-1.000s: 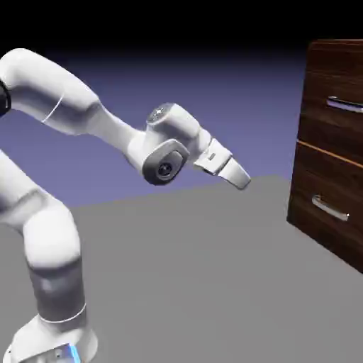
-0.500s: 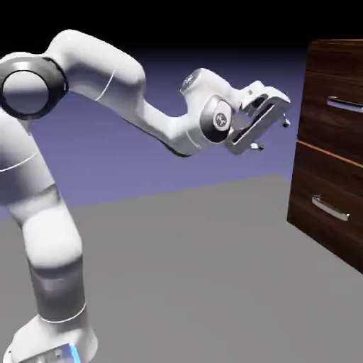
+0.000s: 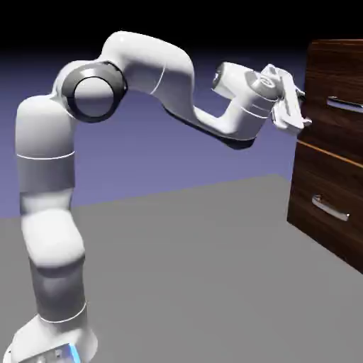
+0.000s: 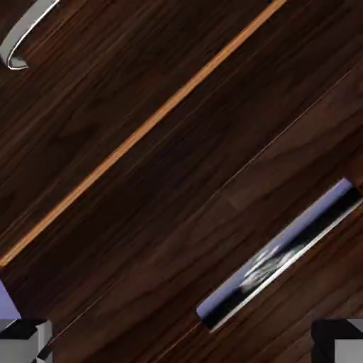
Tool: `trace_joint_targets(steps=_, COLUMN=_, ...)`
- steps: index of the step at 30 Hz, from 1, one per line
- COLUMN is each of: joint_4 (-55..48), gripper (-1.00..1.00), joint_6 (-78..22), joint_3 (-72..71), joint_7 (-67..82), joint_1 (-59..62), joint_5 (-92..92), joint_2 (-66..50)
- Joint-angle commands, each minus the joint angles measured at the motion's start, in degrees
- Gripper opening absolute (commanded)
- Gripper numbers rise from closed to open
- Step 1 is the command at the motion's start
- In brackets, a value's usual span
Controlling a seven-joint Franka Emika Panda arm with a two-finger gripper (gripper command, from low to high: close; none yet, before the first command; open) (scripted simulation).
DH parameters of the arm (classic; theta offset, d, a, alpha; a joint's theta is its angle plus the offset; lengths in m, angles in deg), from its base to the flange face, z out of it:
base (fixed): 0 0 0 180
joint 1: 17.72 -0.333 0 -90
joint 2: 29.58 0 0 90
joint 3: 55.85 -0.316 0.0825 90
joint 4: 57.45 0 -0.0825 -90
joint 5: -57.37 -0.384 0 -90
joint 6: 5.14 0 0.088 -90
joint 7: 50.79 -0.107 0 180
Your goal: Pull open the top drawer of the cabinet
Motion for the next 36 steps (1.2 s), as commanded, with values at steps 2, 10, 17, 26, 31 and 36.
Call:
trace_joint_targets(steps=2, joint_4=-4.01, gripper=0.00, joint_6=0.21, joint_3=0.53, joint_7=4.58, joint_1=-0.39, joint_5=4.99, joint_2=-2.63)
trace_joint_targets(steps=10, joint_4=-20.03, gripper=0.00, joint_6=1.05, joint_3=2.63, joint_7=22.87, joint_1=-1.99, joint_5=24.92, joint_2=-13.15)
trace_joint_targets(steps=17, joint_4=-34.05, gripper=0.00, joint_6=1.78, joint_3=4.47, joint_7=38.87, joint_1=-3.38, joint_5=42.36, joint_2=-22.36)
trace_joint_targets(steps=26, joint_4=-47.35, gripper=0.00, joint_6=2.44, joint_3=5.29, joint_7=57.39, joint_1=-3.87, joint_5=52.53, joint_2=-31.51)
trace_joint_targets(steps=31, joint_4=-50.96, gripper=0.00, joint_6=2.52, joint_3=3.43, joint_7=69.85, joint_1=-2.14, joint_5=41.04, joint_2=-34.92)
trace_joint_targets(steps=36, joint_4=-54.56, gripper=0.00, joint_6=2.59, joint_3=1.56, joint_7=82.31, joint_1=-0.41, joint_5=29.55, joint_2=-38.33)
